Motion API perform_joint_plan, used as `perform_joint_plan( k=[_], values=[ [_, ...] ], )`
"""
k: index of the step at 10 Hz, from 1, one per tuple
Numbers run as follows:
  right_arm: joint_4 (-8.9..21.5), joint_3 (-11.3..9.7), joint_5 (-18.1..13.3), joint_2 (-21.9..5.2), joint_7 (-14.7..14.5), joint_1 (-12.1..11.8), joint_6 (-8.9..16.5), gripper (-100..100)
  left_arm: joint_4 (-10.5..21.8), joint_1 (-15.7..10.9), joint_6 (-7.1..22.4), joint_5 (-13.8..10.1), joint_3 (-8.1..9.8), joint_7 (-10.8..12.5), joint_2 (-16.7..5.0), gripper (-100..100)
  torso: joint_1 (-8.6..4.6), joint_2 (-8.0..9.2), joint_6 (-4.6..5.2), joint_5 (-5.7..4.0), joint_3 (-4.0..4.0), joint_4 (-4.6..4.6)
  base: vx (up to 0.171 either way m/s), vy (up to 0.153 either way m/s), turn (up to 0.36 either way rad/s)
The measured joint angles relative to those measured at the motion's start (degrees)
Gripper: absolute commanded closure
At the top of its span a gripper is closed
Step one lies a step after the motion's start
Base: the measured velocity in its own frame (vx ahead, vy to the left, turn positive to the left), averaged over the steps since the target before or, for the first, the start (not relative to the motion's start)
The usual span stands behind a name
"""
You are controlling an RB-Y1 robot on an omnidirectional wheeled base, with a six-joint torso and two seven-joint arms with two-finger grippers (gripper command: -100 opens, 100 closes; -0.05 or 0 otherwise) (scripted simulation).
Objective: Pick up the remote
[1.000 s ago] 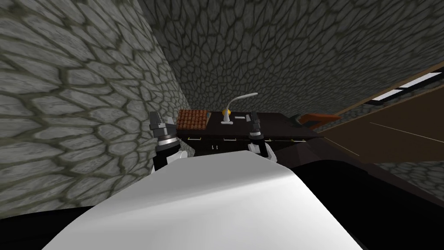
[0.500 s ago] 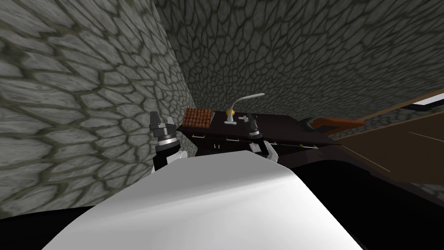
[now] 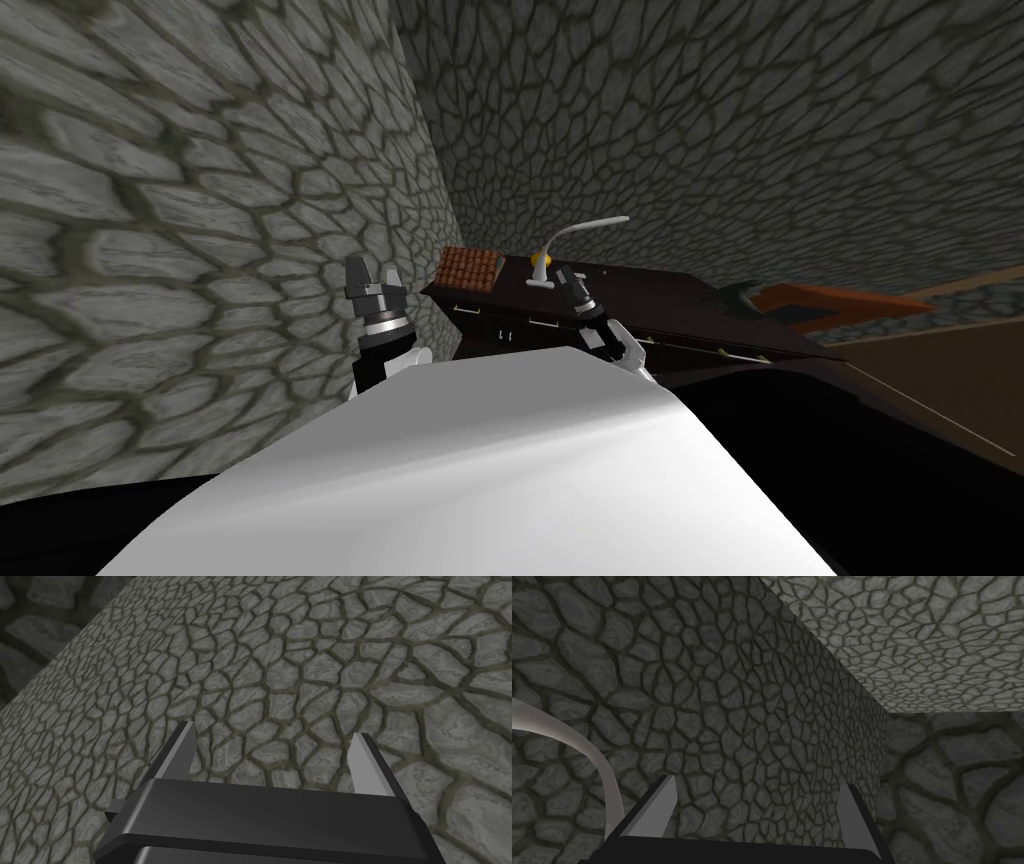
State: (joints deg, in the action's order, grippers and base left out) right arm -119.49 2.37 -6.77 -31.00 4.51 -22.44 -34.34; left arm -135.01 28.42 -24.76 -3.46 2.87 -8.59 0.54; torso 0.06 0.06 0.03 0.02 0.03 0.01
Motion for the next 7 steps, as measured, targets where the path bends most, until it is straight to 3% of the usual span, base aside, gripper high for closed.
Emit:
perform_joint_plan(
  k=[7],
  values=[
    [8.7, -2.5, -5.0, -12.0, 2.5, 2.6, -3.8, -100, 0.0, 0.0, 0.0, 0.0, 0.0, 0.0, 0.0, 0, 0.01, -0.02, -0.03, -0.01, -0.02, -0.01, -0.013, 0.025, 0.183]
  ],
)
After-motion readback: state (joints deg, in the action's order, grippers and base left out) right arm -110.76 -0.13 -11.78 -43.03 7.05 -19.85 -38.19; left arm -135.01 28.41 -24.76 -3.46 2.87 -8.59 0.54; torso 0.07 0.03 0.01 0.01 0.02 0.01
